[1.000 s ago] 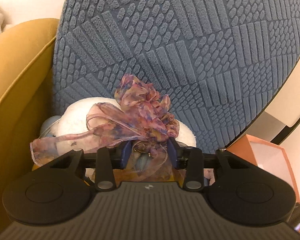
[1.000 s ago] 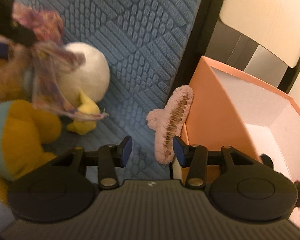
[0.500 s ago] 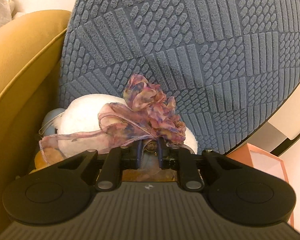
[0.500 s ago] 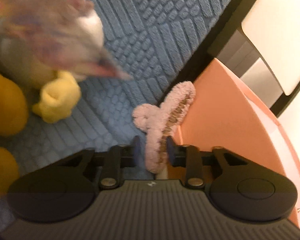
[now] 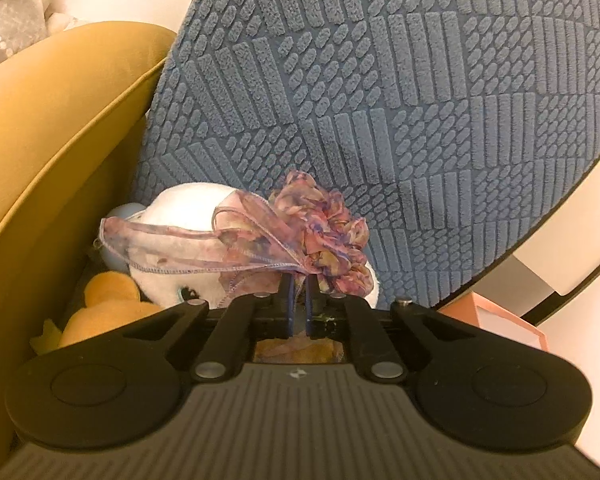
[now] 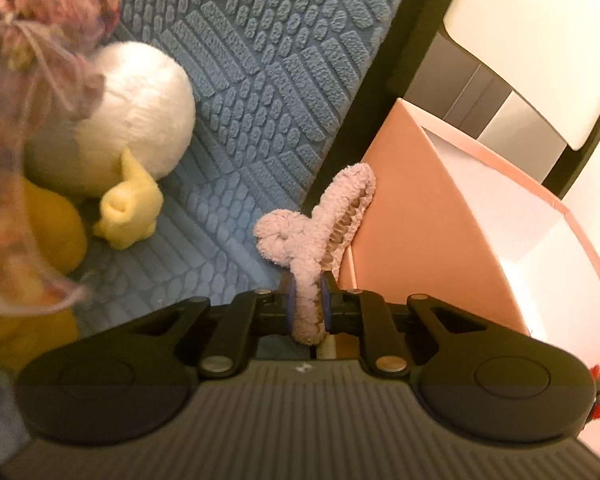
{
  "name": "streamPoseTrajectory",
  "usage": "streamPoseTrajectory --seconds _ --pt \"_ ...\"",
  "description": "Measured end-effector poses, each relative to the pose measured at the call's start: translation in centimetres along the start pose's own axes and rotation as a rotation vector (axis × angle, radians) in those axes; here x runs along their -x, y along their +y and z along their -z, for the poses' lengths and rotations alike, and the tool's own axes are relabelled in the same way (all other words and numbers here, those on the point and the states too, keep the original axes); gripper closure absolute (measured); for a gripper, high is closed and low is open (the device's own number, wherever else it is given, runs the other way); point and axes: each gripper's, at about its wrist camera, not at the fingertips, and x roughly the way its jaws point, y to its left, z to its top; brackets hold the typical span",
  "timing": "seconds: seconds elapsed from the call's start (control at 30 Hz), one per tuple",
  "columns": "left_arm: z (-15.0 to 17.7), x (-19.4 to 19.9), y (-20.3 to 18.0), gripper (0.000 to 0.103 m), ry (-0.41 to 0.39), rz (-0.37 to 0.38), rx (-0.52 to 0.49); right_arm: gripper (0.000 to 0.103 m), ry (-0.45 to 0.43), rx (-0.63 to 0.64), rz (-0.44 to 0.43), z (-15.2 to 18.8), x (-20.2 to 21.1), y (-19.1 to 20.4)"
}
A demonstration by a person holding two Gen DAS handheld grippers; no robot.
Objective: Organize objects
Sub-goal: 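Grasp the purple ribbon bow with the left tool while the right tool grasps the pink hair clip, then lift the ribbon bow with the left tool while the right tool lifts the pink clip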
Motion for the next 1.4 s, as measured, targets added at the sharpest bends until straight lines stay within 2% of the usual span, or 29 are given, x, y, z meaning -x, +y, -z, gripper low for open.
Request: streamPoseTrajectory --seconds 0.27,0.47,0.63,0.73,0.8,0.87,0.9,0.93,1.0,1.17,1.23,1.3,1.4 --pt "1.3 2.7 -0.9 0.101 0.004 -0.001 -0.028 0.089 0.020 -0.070 -0.098 -0.5 3.9 -0.9" --pt "2.5 4.5 -1.6 0.101 0.002 -0.004 -0.048 0.092 0.031 -0.121 -0.190 0.4 7.5 -1.5" --pt "2.3 4.5 -1.7 0.099 -0.005 -0.037 -0.087 0.092 0.061 -0.144 -0.260 1.4 7.9 -1.6" --pt "1.8 4.2 -1.7 0.088 -0.008 -0.037 -0.107 0.092 0.083 -0.178 -0.303 2.1 7.9 -1.7" --pt "1.5 3.7 -1.7 0.068 -0.010 -0.035 -0.114 0.090 0.092 -0.217 -0.294 2.4 8.0 -1.8" --pt "1.1 3.1 -2.0 0.064 -0.020 -0.042 -0.139 0.083 0.086 -0.216 -0.288 2.3 7.7 -1.7" --pt "0.9 2.8 -2.1 0.064 -0.021 -0.044 -0.148 0.075 0.083 -0.209 -0.302 2.4 7.7 -1.5" --pt "0.7 2.4 -2.2 0.063 -0.020 -0.043 -0.151 0.062 0.082 -0.212 -0.320 2.3 7.5 -1.4" --pt "0.4 1.4 -2.4 0.063 -0.015 -0.045 -0.158 0.047 0.089 -0.235 -0.325 2.0 6.9 -1.4" --pt "0.5 -1.3 -2.2 0.064 0.021 -0.083 -0.160 0.045 0.130 -0.265 -0.235 1.6 5.5 -0.8" --pt "0.6 -2.1 -2.0 0.068 0.022 -0.094 -0.152 0.045 0.145 -0.293 -0.212 1.6 4.6 -0.9" --pt "0.7 -2.7 -1.7 0.089 0.037 -0.106 -0.131 0.045 0.156 -0.319 -0.218 1.5 3.7 -1.1" --pt "0.7 -2.5 -1.4 0.096 0.042 -0.092 -0.109 0.048 0.144 -0.277 -0.212 1.3 3.2 -1.0"
